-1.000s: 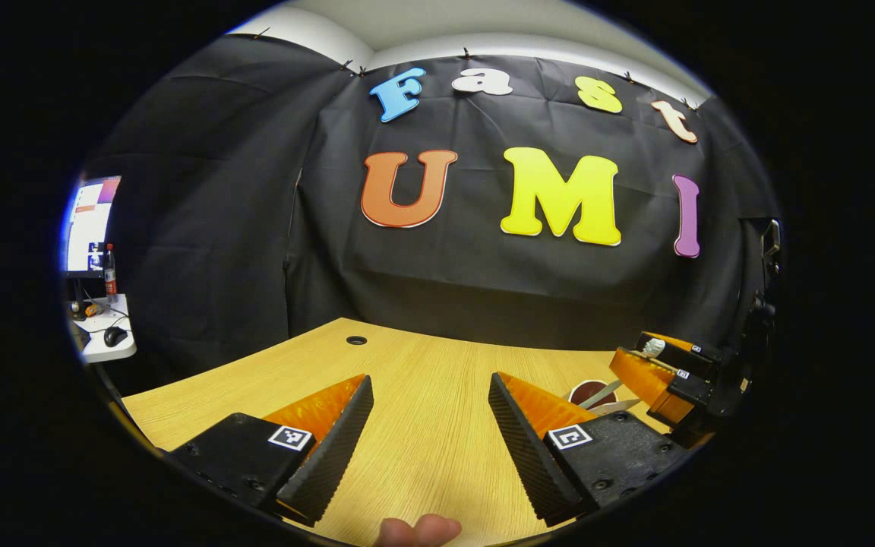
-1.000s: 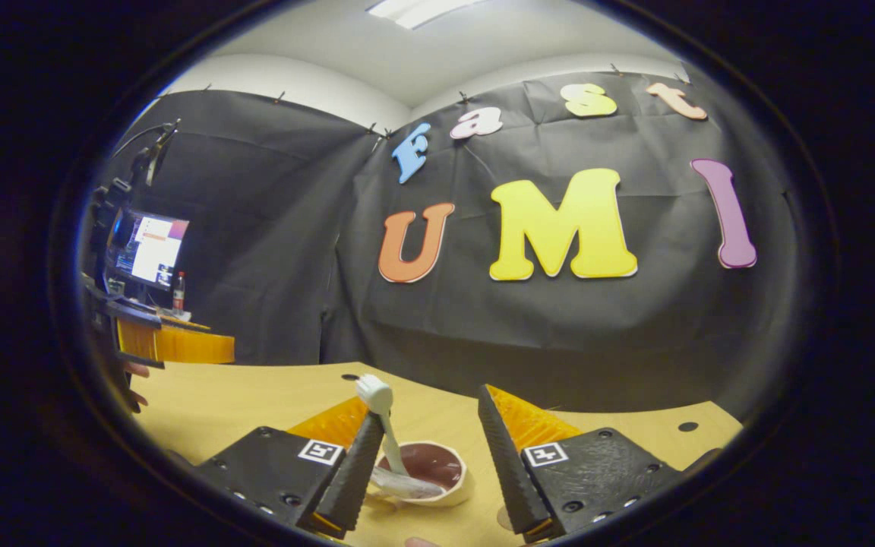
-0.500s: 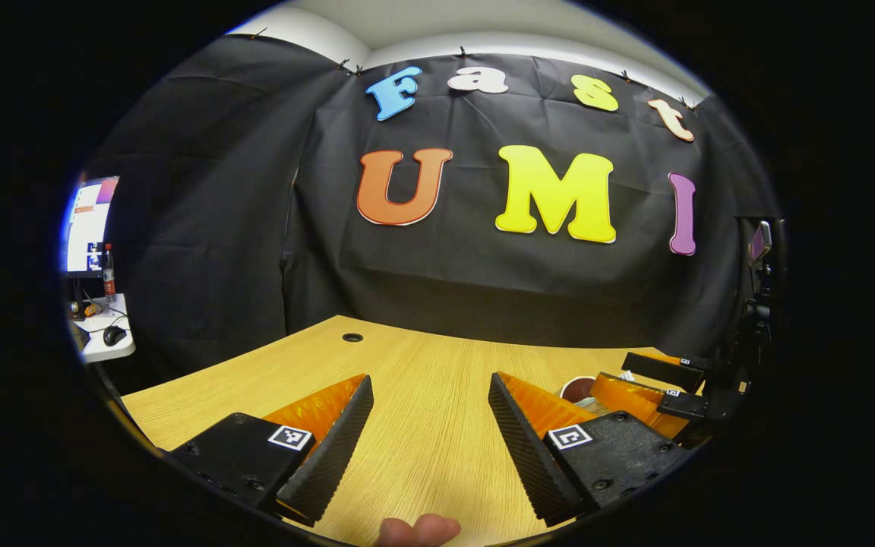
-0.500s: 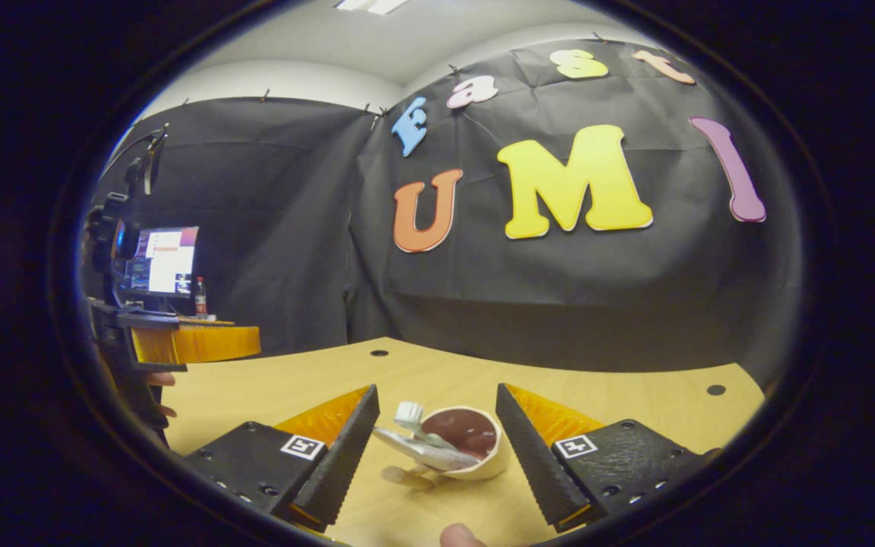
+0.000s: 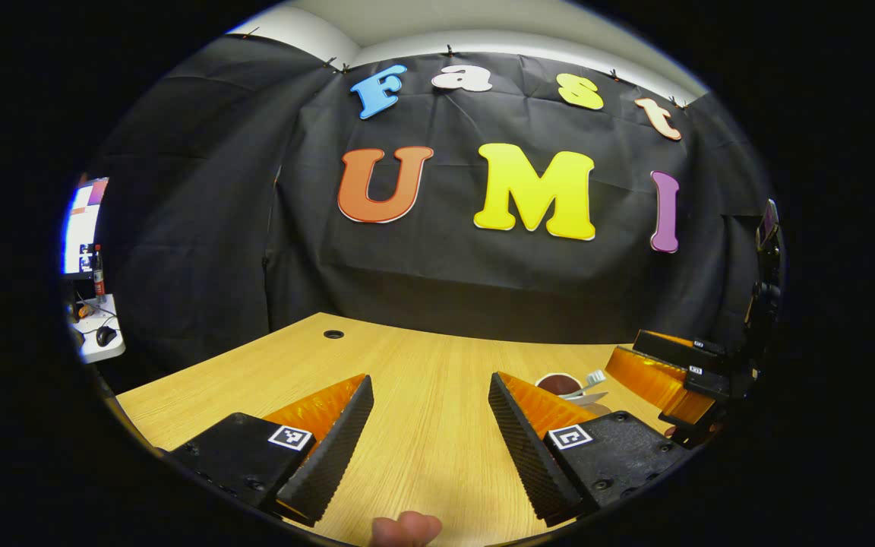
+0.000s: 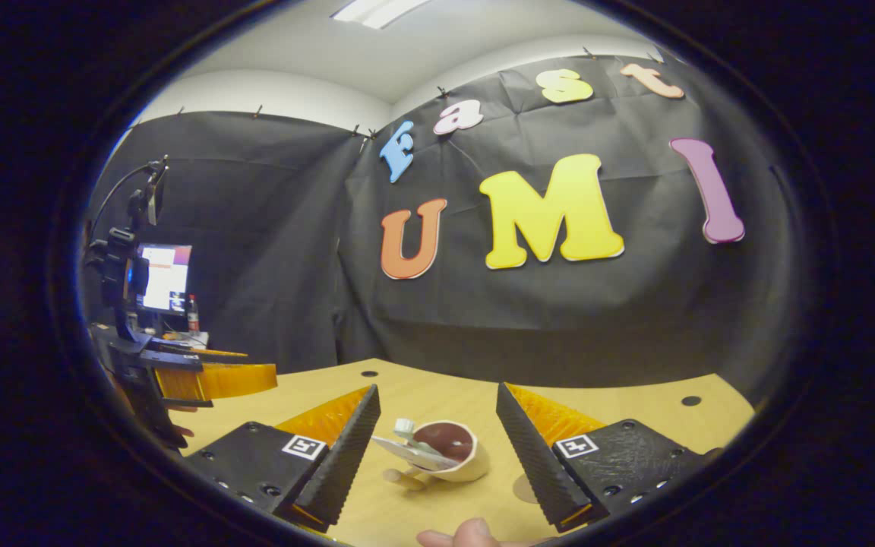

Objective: Put the toothbrush and toothpaste on the desktop into the cup, then pick up the cup and place it on the coaster on the desktop.

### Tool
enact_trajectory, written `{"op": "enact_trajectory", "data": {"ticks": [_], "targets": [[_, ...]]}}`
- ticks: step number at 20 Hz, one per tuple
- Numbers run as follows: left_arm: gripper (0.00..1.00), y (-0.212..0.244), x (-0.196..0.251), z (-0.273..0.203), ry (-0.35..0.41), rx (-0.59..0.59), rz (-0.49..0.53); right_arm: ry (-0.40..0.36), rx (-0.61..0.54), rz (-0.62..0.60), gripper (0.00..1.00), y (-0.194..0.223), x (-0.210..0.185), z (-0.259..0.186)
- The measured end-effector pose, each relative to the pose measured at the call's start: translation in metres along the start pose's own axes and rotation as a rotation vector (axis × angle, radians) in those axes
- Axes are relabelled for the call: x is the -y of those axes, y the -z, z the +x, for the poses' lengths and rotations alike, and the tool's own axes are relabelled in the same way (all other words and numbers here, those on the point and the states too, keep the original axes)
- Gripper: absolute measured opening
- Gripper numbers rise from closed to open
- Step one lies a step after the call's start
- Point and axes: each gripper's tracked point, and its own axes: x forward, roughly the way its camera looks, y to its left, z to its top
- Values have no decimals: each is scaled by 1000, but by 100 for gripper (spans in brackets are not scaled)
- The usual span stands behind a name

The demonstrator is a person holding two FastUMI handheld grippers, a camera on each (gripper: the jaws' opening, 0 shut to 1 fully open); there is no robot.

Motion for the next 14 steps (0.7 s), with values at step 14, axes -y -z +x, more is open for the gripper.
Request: {"op": "enact_trajectory", "data": {"ticks": [14], "targets": [[97,49,97,-47,318,-461,199,129,166,90,93,-60,63,-116]]}}
